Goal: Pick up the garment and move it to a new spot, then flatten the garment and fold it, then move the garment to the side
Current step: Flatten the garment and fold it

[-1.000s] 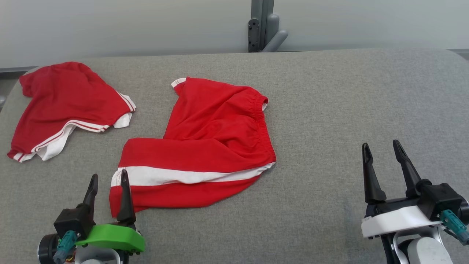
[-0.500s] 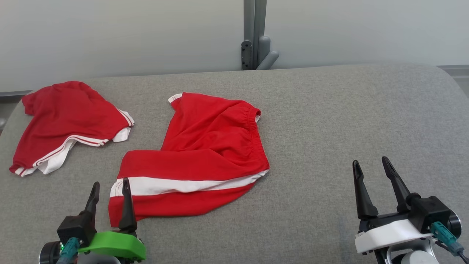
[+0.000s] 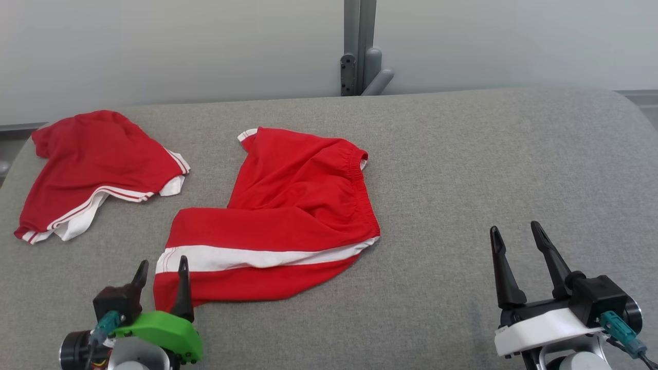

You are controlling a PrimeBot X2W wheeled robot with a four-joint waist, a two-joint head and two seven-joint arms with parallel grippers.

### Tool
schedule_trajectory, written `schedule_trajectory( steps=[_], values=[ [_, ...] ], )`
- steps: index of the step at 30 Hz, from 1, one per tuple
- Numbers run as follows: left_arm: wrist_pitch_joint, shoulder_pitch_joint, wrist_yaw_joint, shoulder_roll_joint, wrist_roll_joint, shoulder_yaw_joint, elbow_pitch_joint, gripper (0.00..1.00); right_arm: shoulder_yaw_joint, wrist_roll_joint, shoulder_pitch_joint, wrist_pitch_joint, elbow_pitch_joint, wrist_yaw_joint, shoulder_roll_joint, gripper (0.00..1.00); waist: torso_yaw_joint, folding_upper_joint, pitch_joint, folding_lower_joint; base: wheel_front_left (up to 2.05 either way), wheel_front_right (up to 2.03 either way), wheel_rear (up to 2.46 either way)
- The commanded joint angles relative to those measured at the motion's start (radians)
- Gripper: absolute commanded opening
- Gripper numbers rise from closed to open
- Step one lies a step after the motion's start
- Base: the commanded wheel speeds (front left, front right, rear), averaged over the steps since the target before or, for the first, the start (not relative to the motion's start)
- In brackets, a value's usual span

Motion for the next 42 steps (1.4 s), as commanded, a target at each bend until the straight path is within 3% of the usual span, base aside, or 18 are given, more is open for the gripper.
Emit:
schedule_trajectory(
  steps=[1,8,14,31,33,35,37,41,42],
  values=[
    [0.042,-0.045,-0.01,0.018,-0.012,-0.003,0.025,1.0,0.003,0.001,-0.005,-0.003,-0.001,-0.001,-0.003,1.0,0.005,0.0033,0.013,0.0,0.0,0.0,0.0],
    [0.296,-0.196,-0.044,0.071,-0.093,-0.007,0.145,1.0,0.021,-0.002,-0.038,-0.003,-0.004,-0.001,-0.002,1.0,0.007,0.0033,0.071,0.0,0.0,0.0,0.0],
    [0.407,-0.274,-0.052,0.102,-0.131,-0.006,0.208,1.0,0.029,-0.006,-0.062,-0.003,-0.006,-0.001,-0.003,1.0,-0.003,0.0033,0.113,0.0,0.0,0.0,0.0],
    [0.522,-0.288,-0.06,0.094,-0.264,0.0,0.247,1.0,0.031,-0.01,-0.061,-0.003,0.002,-0.001,-0.003,1.0,-0.009,0.0033,0.12,0.0,0.0,0.0,0.0],
    [0.525,-0.287,-0.061,0.088,-0.276,-0.001,0.237,0.86,0.033,-0.01,-0.06,-0.003,0.001,-0.001,-0.003,1.0,-0.009,0.0033,0.117,0.0,0.0,0.0,0.0],
    [0.527,-0.283,-0.062,0.087,-0.279,-0.009,0.225,0.65,0.033,-0.011,-0.058,-0.003,-0.001,-0.001,-0.003,1.0,-0.008,0.0033,0.115,0.0,0.0,0.0,0.0],
    [0.527,-0.281,-0.063,0.082,-0.292,-0.015,0.208,0.6,0.034,-0.011,-0.057,-0.003,-0.003,-0.001,-0.003,1.0,-0.007,0.0033,0.115,0.0,0.0,0.0,0.0],
    [0.541,-0.276,-0.059,0.09,-0.309,-0.027,0.183,0.57,0.035,-0.01,-0.058,-0.003,-0.005,-0.001,-0.003,1.0,-0.007,0.0033,0.119,0.0,0.0,0.0,0.0],
    [0.546,-0.276,-0.051,0.095,-0.302,-0.03,0.183,0.51,0.036,-0.01,-0.059,-0.003,-0.005,-0.001,-0.003,1.0,-0.007,0.0033,0.12,0.0,0.0,0.0,0.0]
  ],
)
